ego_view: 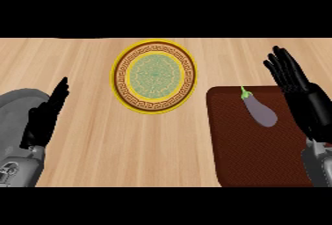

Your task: Pick the eggplant from the tray and place it in the plate

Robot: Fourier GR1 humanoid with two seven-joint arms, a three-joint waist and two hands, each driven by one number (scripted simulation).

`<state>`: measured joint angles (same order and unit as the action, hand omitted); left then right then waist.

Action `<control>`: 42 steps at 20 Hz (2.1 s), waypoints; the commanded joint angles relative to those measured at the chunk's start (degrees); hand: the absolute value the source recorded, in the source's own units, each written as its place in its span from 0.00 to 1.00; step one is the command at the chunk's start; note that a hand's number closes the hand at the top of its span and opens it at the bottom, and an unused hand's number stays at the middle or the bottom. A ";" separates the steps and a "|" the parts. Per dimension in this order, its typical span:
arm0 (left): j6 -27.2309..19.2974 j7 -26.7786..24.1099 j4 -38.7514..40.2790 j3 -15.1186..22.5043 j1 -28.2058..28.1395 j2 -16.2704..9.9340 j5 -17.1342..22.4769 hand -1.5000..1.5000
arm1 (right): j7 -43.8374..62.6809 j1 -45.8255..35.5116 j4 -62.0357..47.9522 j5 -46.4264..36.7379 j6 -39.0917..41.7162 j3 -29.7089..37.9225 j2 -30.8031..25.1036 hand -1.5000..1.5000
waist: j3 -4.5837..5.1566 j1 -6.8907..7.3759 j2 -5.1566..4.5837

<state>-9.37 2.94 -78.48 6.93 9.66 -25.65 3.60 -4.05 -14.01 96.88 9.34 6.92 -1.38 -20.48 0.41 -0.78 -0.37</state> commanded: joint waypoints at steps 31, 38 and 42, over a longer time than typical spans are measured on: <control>7.95 -12.87 3.54 -3.74 -5.95 6.82 4.35 0.50 | 44.69 -32.49 -39.35 -14.57 33.09 -14.51 -11.43 0.00 | -0.33 2.13 0.09; 9.66 -14.78 6.87 -5.93 -5.03 6.83 4.99 0.50 | 52.62 -36.49 -44.19 -13.49 41.20 -15.56 -6.80 0.00 | -0.35 1.21 0.29; 7.54 -9.53 0.22 -3.21 -5.45 8.37 3.37 0.50 | 50.28 -39.10 -52.67 -16.71 43.69 -16.96 -7.09 0.00 | -0.43 2.20 0.10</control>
<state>-1.96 -8.04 -75.87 3.27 4.43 -17.58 7.16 44.47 -51.20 49.41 -5.26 46.35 -17.05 -28.24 0.03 0.98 -0.16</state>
